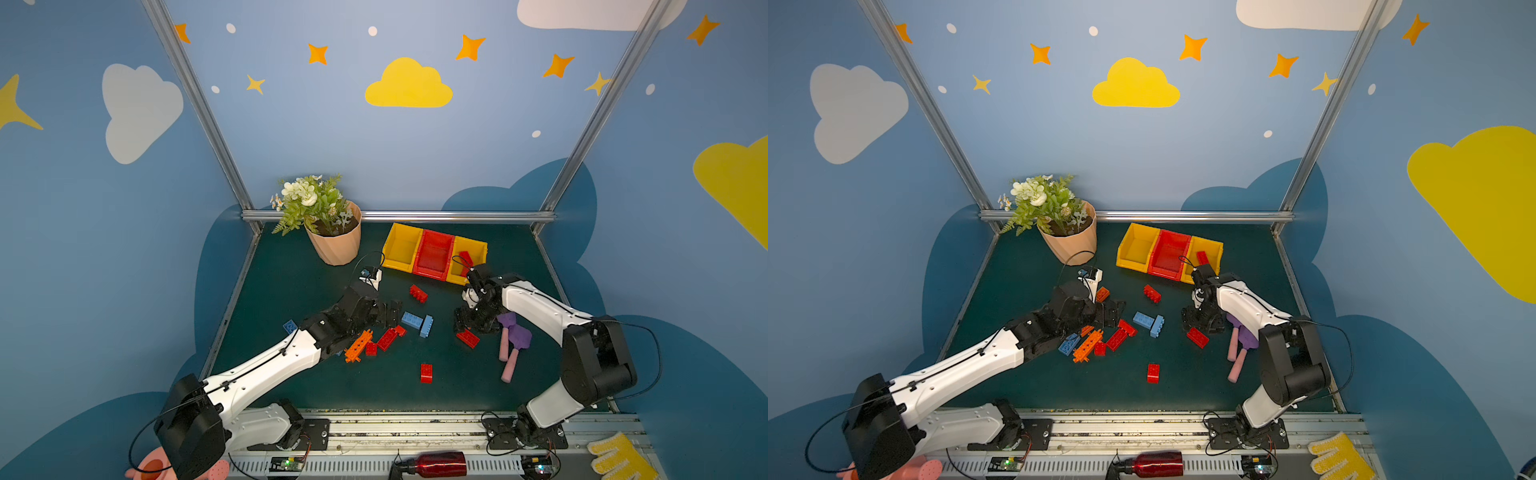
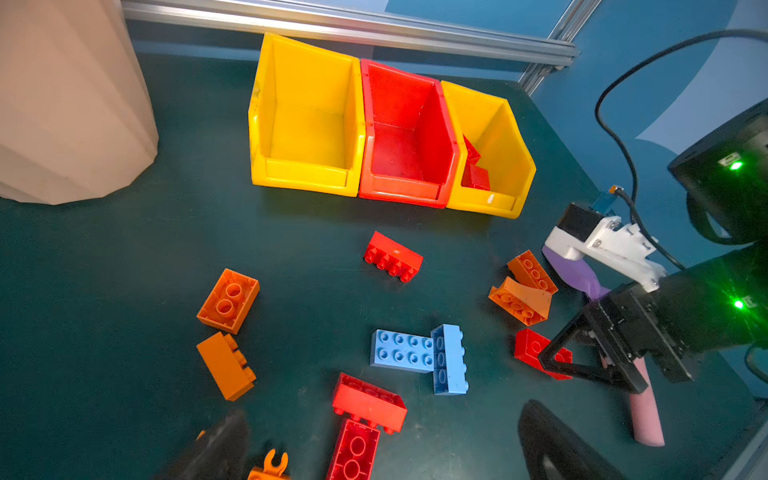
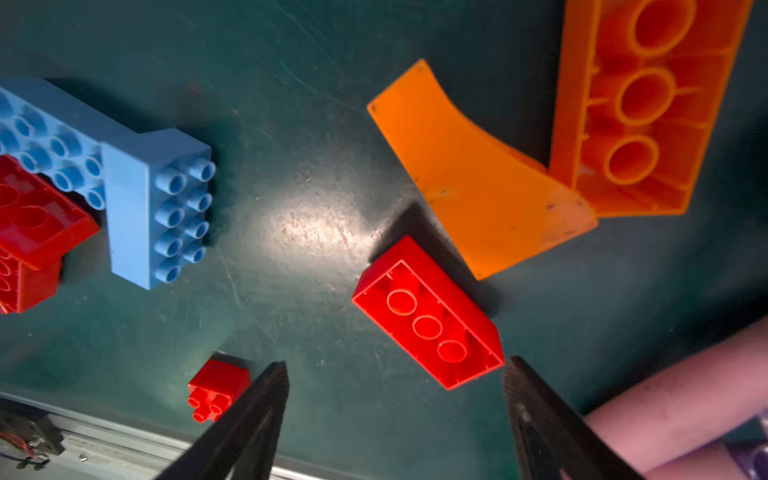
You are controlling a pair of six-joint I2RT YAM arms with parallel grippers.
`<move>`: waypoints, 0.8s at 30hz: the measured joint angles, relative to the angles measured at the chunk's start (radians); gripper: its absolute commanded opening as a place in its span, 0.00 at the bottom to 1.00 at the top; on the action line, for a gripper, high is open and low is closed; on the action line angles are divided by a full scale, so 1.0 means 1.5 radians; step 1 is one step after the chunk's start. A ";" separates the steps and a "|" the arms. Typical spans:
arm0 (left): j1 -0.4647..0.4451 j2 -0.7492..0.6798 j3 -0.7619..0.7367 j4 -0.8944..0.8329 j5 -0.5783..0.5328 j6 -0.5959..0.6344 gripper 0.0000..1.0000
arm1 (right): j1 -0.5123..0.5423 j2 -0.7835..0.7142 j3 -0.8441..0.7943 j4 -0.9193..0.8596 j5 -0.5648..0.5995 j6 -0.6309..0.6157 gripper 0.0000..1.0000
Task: Sort the legos into containers by color
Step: 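Lower the right gripper toward the red 2x4 brick near the orange bricks, then close the right gripper on the red brick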
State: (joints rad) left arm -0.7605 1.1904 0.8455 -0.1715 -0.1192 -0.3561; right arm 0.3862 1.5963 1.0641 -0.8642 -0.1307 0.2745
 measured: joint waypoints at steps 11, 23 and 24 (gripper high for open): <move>0.000 -0.027 -0.001 -0.010 -0.003 0.000 1.00 | 0.002 0.007 -0.037 0.049 -0.005 -0.048 0.79; 0.000 -0.032 -0.016 -0.011 -0.007 -0.012 1.00 | 0.055 0.024 -0.050 0.077 -0.031 -0.034 0.72; 0.000 -0.034 -0.017 -0.011 -0.009 -0.013 1.00 | 0.060 0.027 -0.050 0.077 -0.030 -0.030 0.69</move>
State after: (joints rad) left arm -0.7605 1.1393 0.8204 -0.1879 -0.1326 -0.3752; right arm 0.4755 1.6367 0.9890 -0.7490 -0.1757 0.2295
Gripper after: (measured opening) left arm 0.998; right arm 0.718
